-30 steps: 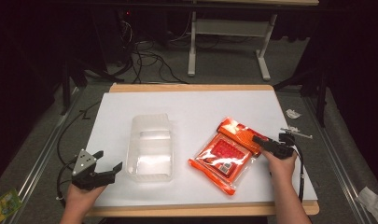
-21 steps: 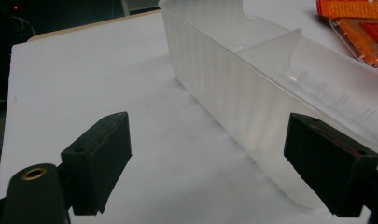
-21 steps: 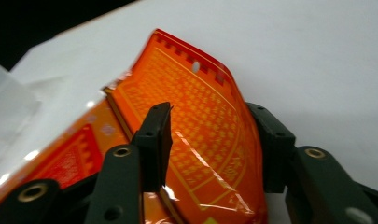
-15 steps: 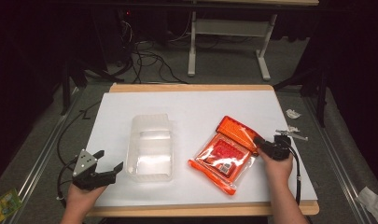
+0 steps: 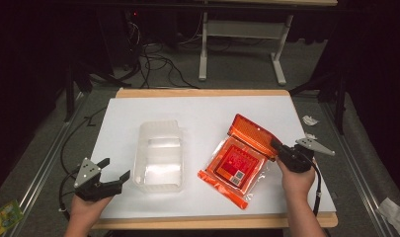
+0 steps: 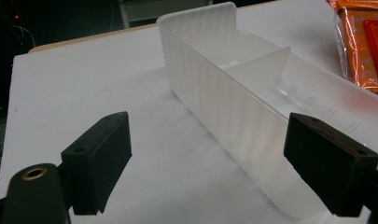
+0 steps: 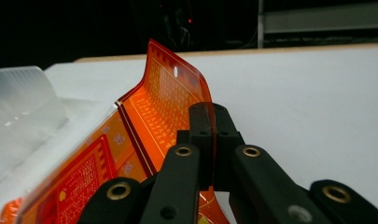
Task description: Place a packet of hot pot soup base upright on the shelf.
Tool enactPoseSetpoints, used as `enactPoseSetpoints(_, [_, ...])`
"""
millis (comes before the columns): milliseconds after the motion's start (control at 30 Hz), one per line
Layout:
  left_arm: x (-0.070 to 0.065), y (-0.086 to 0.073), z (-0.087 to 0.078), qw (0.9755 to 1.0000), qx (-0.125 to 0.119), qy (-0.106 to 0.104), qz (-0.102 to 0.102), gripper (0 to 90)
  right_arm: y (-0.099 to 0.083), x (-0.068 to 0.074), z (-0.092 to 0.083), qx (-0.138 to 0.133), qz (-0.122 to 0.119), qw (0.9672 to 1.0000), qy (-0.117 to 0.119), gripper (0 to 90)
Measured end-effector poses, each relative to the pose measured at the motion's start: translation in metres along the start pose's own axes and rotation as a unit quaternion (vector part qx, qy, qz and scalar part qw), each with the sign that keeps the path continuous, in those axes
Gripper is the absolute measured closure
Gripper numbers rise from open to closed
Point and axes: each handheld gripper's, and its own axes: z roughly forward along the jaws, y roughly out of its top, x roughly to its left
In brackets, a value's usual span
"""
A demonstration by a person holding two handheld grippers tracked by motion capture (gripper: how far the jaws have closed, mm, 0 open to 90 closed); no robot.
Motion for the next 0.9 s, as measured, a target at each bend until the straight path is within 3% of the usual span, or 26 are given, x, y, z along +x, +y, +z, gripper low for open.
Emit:
enactPoseSetpoints(167, [0.0,0.001,-0.001,1.0,-0.005,-0.004,-0.005,15.6,0.011,0.015,-0.013,-0.026,-0.024,0.9993,0.009,90.0])
enactPoseSetpoints(467, [-0.006,0.005,-0.005,0.9999,-0.012,-0.008,-0.001,15.7,0.024,0.036,-0.028,-0.064,-0.032,0.9968,0.037,90.0])
enactPoseSetpoints(700, [-0.011,0.007,-0.006,0.9998,-0.019,-0.012,0.002,15.8,0.037,0.066,-0.044,-0.101,-0.054,0.9908,0.072,90.0])
enactPoseSetpoints(867, [-0.015,0.009,-0.007,0.9996,-0.021,-0.016,0.007,15.8,0.042,0.08,-0.052,-0.112,-0.068,0.9871,0.092,90.0])
enactPoseSetpoints(900, [-0.016,0.009,-0.007,0.9995,-0.024,-0.019,0.007,15.8,0.045,0.089,-0.055,-0.117,-0.076,0.9847,0.104,90.0])
